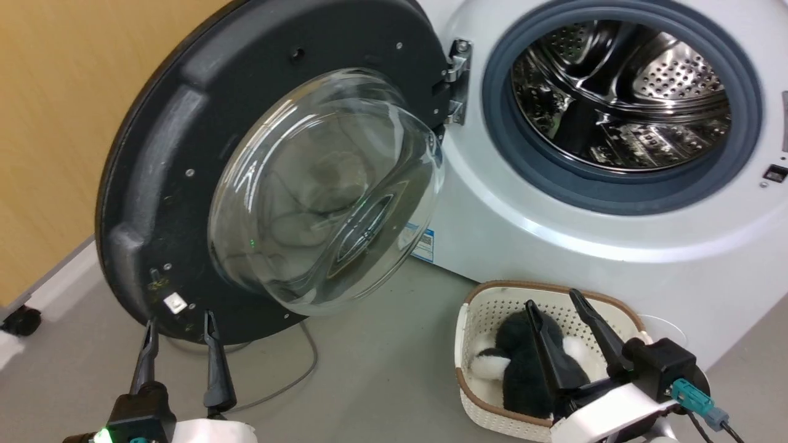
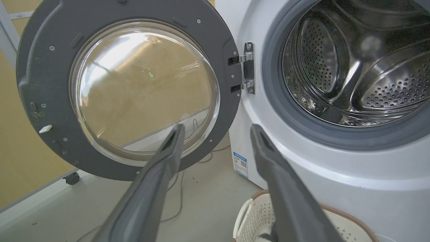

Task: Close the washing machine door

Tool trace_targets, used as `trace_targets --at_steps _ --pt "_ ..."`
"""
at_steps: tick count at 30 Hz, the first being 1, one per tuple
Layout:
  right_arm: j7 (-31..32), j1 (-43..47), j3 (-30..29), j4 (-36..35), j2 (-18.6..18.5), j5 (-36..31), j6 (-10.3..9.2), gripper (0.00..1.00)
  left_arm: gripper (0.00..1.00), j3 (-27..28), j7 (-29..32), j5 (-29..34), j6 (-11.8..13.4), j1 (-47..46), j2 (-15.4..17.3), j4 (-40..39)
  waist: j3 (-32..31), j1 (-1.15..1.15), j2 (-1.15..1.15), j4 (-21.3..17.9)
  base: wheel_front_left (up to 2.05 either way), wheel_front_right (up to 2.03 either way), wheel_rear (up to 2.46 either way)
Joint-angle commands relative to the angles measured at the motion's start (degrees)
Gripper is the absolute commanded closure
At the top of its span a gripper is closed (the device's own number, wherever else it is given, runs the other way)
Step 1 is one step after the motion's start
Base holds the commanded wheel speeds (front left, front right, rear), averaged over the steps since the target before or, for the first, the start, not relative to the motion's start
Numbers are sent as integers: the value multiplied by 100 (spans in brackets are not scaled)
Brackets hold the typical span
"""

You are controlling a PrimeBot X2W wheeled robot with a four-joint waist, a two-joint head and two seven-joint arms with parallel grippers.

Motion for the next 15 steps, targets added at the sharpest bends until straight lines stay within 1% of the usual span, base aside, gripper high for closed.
trace_targets --at_steps 1,15 --pt "-74 -119 34 28 -38 58 4 0 0 27 -54 -24 36 88 2 -43 1 0 0 40 0 0 0" --pt "-242 -152 204 133 -75 256 4 0 0 119 -222 -100 135 218 0 -155 12 0 0 385 0 0 0"
